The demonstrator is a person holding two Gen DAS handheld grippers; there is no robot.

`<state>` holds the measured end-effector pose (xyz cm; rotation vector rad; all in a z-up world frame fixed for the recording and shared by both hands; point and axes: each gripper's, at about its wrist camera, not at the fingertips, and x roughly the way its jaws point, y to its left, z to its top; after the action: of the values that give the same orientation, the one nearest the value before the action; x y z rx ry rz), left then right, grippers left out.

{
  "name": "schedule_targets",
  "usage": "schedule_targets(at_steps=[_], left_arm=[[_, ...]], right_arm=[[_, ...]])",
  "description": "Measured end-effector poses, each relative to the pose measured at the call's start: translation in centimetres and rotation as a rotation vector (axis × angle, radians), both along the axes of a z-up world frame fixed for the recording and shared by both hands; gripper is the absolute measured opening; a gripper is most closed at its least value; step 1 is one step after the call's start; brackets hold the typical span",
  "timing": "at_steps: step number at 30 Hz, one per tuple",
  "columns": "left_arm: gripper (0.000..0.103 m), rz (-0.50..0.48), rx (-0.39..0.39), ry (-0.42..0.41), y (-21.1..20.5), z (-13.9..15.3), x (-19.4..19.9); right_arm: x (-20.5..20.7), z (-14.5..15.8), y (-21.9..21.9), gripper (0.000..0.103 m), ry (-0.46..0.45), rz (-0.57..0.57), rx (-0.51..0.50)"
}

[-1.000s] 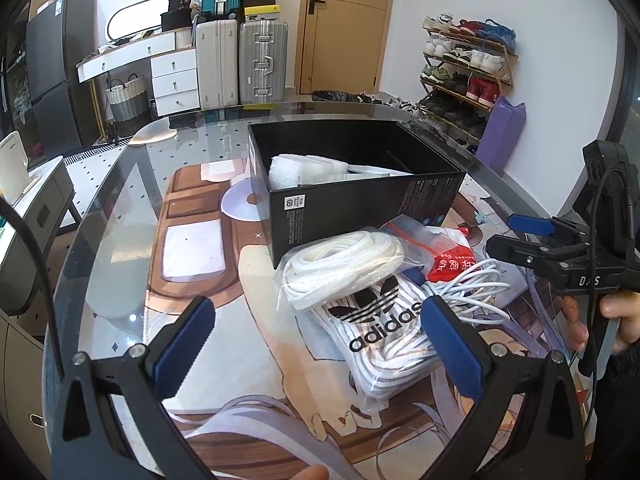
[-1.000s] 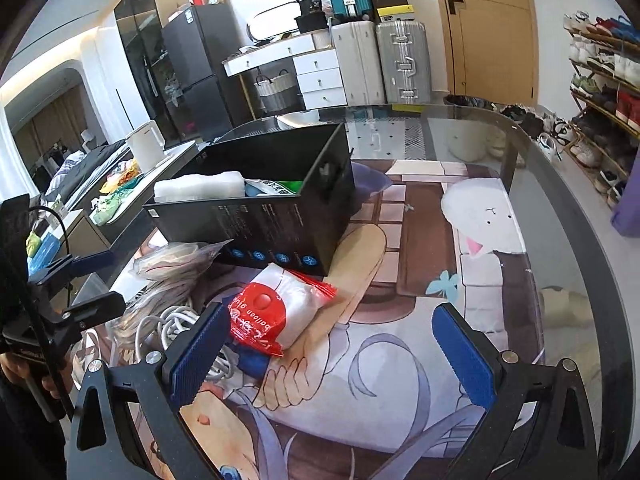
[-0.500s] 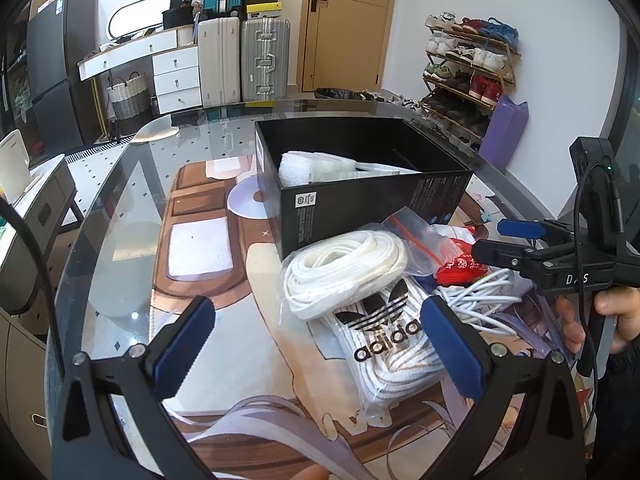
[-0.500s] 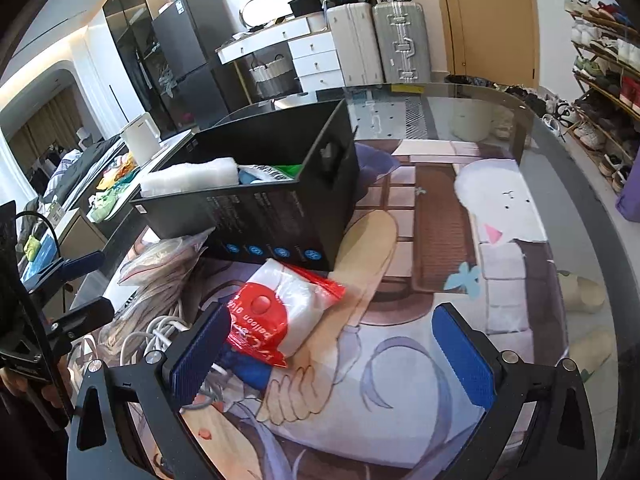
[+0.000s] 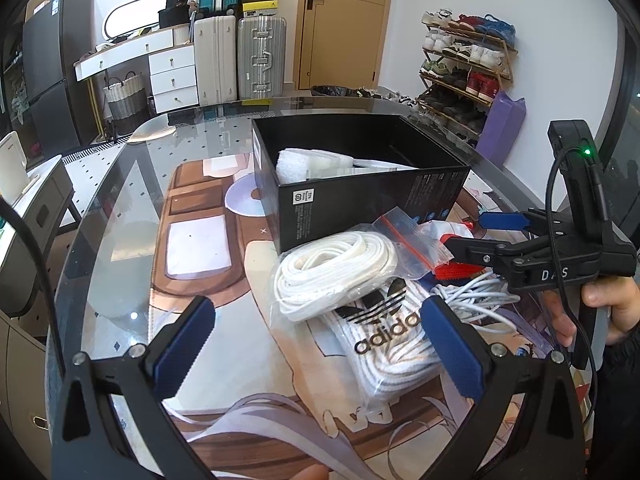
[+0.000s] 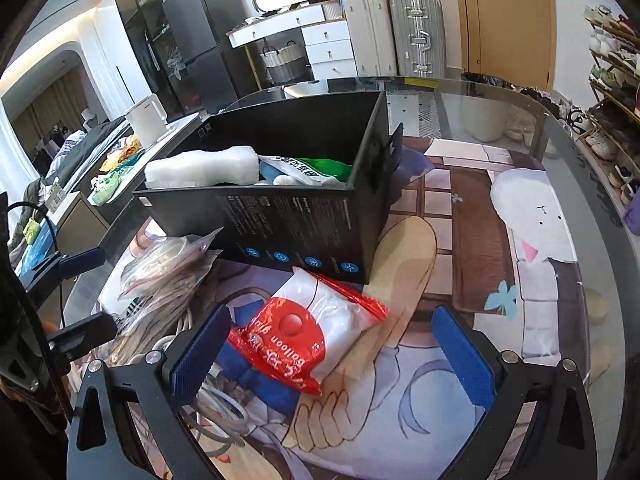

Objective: Organize soft objects
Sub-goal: 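Move the right tool to the red balloon glue bag and close on it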

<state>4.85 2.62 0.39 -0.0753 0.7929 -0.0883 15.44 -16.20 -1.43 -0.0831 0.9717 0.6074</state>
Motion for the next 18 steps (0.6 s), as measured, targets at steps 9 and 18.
schedule_targets(at_steps=[9,18], left_arm=[[0.103,0.003,-0.009,0.004,0.3,0.0,0.0],[0.103,-0.014,0.001,0.004,-0.1,0.0,-0.2]], right_arm=[[0.4,-0.3,-1.3,0.102,0.028,-0.029,-0.028],[0.3,-0.2,-2.6,0.102,0.0,-0.013,-0.059]])
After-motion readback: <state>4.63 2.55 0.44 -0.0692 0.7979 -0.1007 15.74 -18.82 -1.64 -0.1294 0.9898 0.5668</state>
